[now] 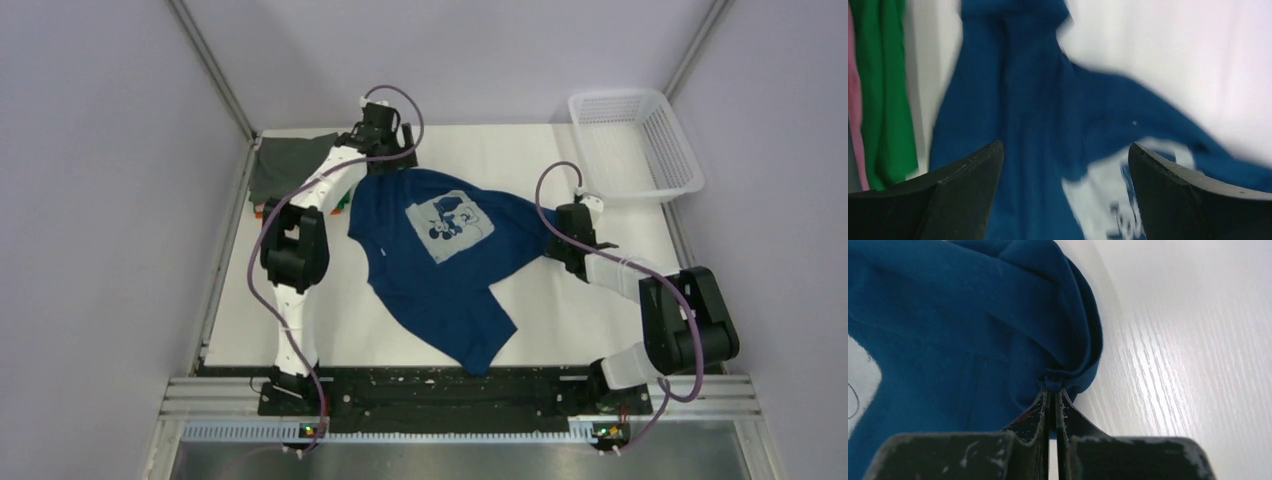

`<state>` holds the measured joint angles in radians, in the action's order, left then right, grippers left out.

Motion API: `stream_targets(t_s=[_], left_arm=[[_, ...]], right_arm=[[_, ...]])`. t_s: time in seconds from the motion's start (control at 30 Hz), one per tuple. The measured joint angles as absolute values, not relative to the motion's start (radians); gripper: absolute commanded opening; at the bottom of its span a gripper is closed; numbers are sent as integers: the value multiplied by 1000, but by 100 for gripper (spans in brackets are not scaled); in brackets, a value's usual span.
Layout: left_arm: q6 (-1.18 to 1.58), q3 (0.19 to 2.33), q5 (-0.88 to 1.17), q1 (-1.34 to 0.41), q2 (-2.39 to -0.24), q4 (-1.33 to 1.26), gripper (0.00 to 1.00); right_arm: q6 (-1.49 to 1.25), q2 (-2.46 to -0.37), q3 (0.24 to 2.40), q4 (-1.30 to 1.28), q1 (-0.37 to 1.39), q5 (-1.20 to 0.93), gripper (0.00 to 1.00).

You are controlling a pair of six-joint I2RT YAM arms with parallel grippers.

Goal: Fold and stack the t-shirts
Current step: Flatten out the tshirt

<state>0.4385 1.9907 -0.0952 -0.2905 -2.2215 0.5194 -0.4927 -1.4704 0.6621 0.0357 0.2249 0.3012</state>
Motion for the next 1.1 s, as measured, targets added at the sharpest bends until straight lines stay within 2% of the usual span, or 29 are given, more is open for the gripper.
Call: stream_targets(t_s=[0.2, 0.23, 0.27, 0.3, 0.33, 0.37, 0.47, 0.6, 0.7, 0.87, 1.1], left_arm=[[425, 1564, -112, -541, -1776, 509, 99], [433, 1496, -97, -599, -1696, 490, 99], [444, 1435, -86, -651, -1627, 471, 99], [459, 1367, -73, -699, -1559, 450, 99], [477, 1310, -60, -733, -1509, 434, 99], [500, 1250, -47, -759, -1466, 419, 99], [571, 1093, -15, -784, -1419, 403, 99], [666, 900, -18, -782, -1434, 420, 99], [717, 854, -42, -781, -1466, 445, 99], [742, 902, -86, -748, -1567, 418, 99], [748, 1092, -93, -574, -1765, 408, 99]], right_arm=[[-519, -1423, 618, -22, 224, 295, 0], [-522, -1418, 622, -42, 223, 301, 4], [-528, -1412, 627, -63, 222, 311, 11], [-537, -1405, 632, -93, 220, 326, 25], [-549, -1397, 636, -118, 219, 340, 44], [-559, -1381, 636, -146, 218, 356, 59], [-583, -1288, 635, -245, 216, 405, 97], [-599, -1099, 629, -320, 215, 448, 99], [-589, -942, 607, -329, 213, 450, 99], [-531, -805, 525, -291, 213, 371, 99], [-468, -788, 489, -270, 213, 281, 99]])
